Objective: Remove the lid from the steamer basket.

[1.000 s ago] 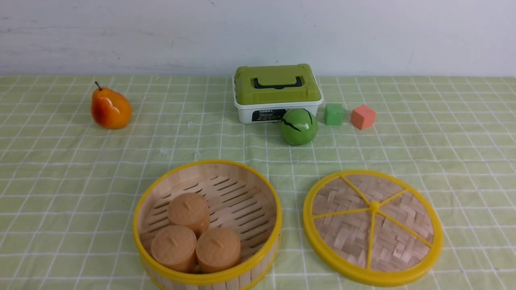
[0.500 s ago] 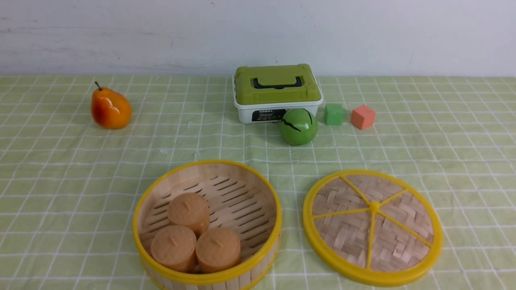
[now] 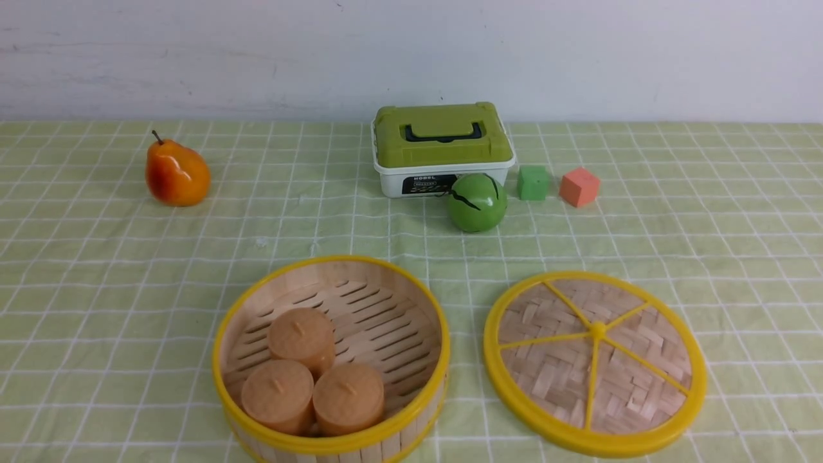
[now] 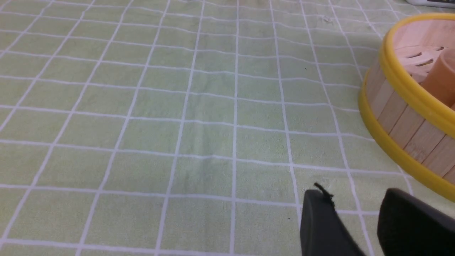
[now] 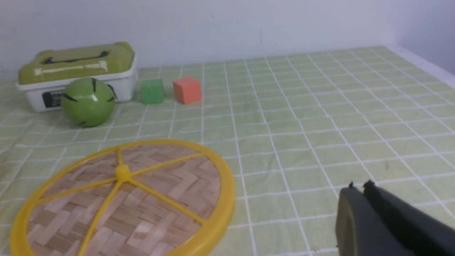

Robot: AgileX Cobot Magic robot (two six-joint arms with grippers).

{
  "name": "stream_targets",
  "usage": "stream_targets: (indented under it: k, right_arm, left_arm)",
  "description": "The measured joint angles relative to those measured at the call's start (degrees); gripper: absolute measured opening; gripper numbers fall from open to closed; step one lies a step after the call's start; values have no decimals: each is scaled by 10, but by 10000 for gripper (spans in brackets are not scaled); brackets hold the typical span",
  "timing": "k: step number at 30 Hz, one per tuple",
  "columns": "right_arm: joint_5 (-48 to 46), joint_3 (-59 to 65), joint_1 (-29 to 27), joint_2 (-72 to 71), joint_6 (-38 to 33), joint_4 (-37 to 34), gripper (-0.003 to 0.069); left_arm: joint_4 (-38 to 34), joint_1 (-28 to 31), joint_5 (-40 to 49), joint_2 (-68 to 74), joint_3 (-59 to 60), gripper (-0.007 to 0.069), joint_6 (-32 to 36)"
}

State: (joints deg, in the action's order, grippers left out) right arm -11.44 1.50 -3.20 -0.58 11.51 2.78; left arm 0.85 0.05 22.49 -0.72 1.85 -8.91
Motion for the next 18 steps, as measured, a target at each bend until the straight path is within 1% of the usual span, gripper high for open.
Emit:
stream_targets:
  k: [7, 13, 18]
  right_arm:
    - [-75, 0, -1, 0, 0, 0, 13]
    - [-105, -4, -1, 0, 1, 0, 22]
    - [-108, -5, -1, 0, 1, 0, 27]
  left_arm:
    - [0, 0, 0, 0, 0, 239, 0]
    - [0, 0, 0, 0, 0, 239, 0]
    - [0, 0, 0, 0, 0, 239, 0]
